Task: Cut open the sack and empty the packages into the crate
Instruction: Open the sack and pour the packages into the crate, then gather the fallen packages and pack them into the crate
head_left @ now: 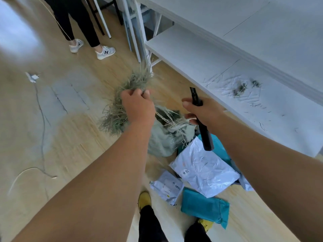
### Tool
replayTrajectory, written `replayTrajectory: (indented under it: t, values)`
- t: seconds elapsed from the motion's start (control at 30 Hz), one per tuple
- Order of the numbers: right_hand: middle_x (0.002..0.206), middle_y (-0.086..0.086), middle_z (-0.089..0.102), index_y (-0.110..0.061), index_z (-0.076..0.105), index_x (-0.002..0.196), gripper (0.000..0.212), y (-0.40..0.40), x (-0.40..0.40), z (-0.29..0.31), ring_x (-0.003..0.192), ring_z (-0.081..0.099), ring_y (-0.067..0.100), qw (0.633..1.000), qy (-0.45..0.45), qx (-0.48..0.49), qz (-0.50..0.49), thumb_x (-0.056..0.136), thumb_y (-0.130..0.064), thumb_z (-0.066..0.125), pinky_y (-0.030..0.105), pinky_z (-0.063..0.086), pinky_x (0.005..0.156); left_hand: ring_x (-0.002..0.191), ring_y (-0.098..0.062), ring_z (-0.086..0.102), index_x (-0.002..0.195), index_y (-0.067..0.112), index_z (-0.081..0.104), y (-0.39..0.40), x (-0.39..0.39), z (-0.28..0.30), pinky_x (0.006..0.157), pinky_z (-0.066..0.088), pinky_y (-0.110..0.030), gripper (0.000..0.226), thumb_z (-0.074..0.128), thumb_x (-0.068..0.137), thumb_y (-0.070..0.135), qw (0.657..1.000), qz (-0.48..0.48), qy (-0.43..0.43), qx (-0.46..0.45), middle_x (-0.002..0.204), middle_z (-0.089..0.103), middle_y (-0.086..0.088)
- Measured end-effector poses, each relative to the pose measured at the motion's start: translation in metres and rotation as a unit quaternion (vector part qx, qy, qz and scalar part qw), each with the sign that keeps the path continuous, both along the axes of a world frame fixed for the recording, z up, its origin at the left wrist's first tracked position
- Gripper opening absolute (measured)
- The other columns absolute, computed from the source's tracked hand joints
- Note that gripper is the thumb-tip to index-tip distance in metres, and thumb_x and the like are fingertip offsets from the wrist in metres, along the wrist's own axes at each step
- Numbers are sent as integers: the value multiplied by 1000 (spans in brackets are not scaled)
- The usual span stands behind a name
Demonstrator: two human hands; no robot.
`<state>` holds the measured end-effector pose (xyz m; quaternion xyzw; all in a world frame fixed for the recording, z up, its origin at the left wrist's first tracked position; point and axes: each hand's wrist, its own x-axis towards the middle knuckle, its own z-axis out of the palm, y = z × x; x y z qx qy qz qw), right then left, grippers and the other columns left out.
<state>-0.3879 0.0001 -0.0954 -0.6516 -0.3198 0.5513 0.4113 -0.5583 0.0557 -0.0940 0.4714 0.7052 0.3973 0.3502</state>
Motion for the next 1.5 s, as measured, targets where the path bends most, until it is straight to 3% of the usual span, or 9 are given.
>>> replayTrajectory:
  t: [0.17,0.23,0.43,0.67,0.8,1.0,1.17,1.33,1.5]
  values:
    - [76,8,66,-13,67,104,15,25,-40,-18,62,64,21,999,-20,-37,-16,89,-17,67,21,44,43,90,-32,66,84,18,66,41,-70,-19,85,56,-44,28,43,98,25,998,-8,-38,-52,98,66,-13]
    - [78,11,65,-12,64,111,20,40,-76,-28,61,66,22,998,15,-53,0,91,-16,66,24,46,44,92,-32,66,78,24,64,56,-105,-20,86,55,-49,30,42,98,25,997,23,-41,-59,99,66,-16]
    - [117,7,59,-20,55,129,35,96,-200,-21,71,73,19,989,84,-88,89,95,-18,60,25,58,54,89,-28,61,81,27,65,93,-217,10,86,55,-43,32,39,101,25,994,104,-25,-13,86,57,-1]
    - [114,2,57,-23,53,132,35,152,-308,1,79,72,19,978,56,-91,181,98,-23,55,25,60,59,59,-5,43,103,17,66,127,-345,70,51,33,-10,31,36,102,22,968,203,39,145,73,49,10]
    - [114,2,55,-22,55,129,32,167,-362,11,76,69,17,973,69,-75,208,98,-22,55,24,58,53,68,-7,47,101,19,66,132,-393,88,55,34,-6,28,38,100,23,941,241,81,222,97,61,-7]
    - [118,3,57,-19,56,128,31,181,-405,21,76,69,17,968,79,-57,230,97,-23,57,29,58,61,81,-15,55,97,24,65,132,-429,97,69,39,-19,26,39,97,30,938,225,76,252,100,62,-12]
    - [105,11,60,-7,57,122,28,181,-406,10,64,64,17,978,81,-68,179,95,-14,60,24,54,52,75,-14,47,92,15,69,129,-420,76,66,40,-29,28,44,96,26,952,215,61,208,93,63,-10]
    - [96,17,63,-4,54,118,35,173,-367,-18,55,53,14,987,22,-101,123,87,-6,68,23,44,47,83,-36,57,85,-8,59,112,-378,12,74,46,-44,41,47,98,29,974,194,66,95,99,61,-29]
    - [81,12,64,1,55,114,27,152,-300,-50,51,52,11,988,5,-143,49,89,-4,64,20,45,44,101,-36,58,110,-7,61,70,-321,-65,80,44,-42,49,39,102,36,983,56,105,-137,120,58,-24]
